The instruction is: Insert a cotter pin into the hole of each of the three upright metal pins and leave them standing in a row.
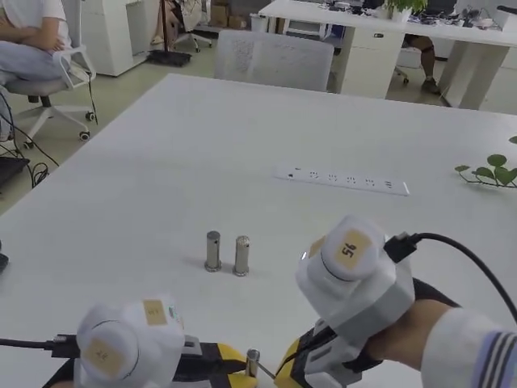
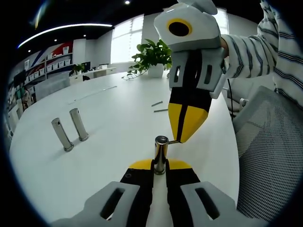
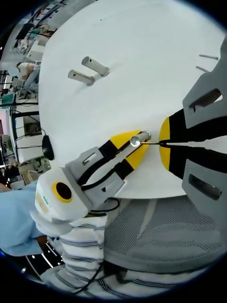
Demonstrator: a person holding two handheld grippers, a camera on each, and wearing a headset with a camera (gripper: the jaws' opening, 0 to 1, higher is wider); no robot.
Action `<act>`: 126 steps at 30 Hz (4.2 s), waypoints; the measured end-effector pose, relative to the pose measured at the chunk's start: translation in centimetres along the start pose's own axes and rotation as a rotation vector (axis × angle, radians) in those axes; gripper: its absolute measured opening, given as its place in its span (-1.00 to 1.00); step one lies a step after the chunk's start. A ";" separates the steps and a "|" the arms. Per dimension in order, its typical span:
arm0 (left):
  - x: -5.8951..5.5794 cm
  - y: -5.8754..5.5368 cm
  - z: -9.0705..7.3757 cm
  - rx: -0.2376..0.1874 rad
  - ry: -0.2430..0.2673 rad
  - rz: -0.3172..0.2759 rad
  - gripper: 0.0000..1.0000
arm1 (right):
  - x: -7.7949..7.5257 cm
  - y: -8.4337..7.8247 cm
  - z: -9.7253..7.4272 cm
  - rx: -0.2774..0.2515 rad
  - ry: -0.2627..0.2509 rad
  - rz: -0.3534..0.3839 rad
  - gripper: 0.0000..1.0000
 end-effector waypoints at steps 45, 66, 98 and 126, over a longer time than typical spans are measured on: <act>-0.1 0.2 0.3 0.009 0.031 0.059 -0.86 | 0.4 -0.1 -1.0 0.023 -0.024 0.058 -0.98; -0.2 0.2 0.5 0.011 0.036 0.073 -0.86 | -0.1 -0.1 -0.4 0.042 -0.009 0.090 -0.98; -0.4 0.4 0.8 0.030 0.085 0.129 -0.86 | -0.4 0.4 -0.6 0.081 -0.032 0.167 -0.98; -0.3 0.4 0.8 0.026 0.101 0.122 -0.86 | -0.2 0.8 -0.8 0.058 -0.090 0.140 -0.97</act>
Point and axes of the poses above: the centre of the closed fingertips' face, and the gripper's own axes: z roughly forward along the fingers, x roughly to its left, y roughly out of its top, the point moved 7 cm from there along -z, roughly backward along the fingers, and after that the axes turned 1 degree about -z, right-handed, at the moved point
